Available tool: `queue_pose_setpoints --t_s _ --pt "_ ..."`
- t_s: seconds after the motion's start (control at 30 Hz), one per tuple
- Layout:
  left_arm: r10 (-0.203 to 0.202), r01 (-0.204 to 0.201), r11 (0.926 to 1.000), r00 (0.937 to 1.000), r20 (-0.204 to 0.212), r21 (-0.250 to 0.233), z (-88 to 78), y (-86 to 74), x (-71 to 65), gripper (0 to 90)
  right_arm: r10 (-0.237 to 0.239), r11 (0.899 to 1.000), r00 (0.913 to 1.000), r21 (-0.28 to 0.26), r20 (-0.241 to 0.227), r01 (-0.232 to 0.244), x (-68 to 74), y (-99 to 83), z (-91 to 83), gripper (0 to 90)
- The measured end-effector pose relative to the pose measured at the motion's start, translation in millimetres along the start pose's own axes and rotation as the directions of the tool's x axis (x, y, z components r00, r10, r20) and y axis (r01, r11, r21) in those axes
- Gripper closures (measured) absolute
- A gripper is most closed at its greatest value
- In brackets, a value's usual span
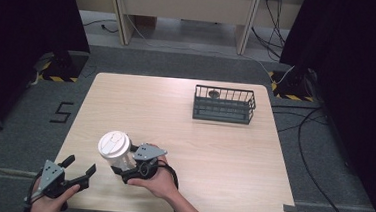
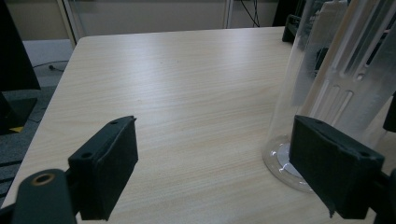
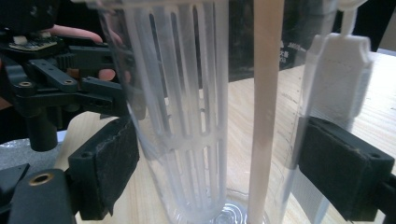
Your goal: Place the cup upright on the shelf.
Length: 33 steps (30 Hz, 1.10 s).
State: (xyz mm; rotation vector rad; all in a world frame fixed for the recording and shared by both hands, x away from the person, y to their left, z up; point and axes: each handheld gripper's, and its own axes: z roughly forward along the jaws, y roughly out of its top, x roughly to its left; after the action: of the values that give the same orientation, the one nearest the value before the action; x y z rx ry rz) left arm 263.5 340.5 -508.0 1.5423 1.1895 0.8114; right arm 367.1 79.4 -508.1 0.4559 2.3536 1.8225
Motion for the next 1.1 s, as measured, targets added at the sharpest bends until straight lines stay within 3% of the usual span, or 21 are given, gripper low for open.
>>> queue_pose_setpoints --t_s 1.1 --pt "-0.01 0.01 1.0 1.0 0.003 -0.003 -0.4 -0.8 0.9 15.0 -0.037 0.999 0.9986 -0.024 -0.037 0.037 1.1 -2.6 13.1 17.9"
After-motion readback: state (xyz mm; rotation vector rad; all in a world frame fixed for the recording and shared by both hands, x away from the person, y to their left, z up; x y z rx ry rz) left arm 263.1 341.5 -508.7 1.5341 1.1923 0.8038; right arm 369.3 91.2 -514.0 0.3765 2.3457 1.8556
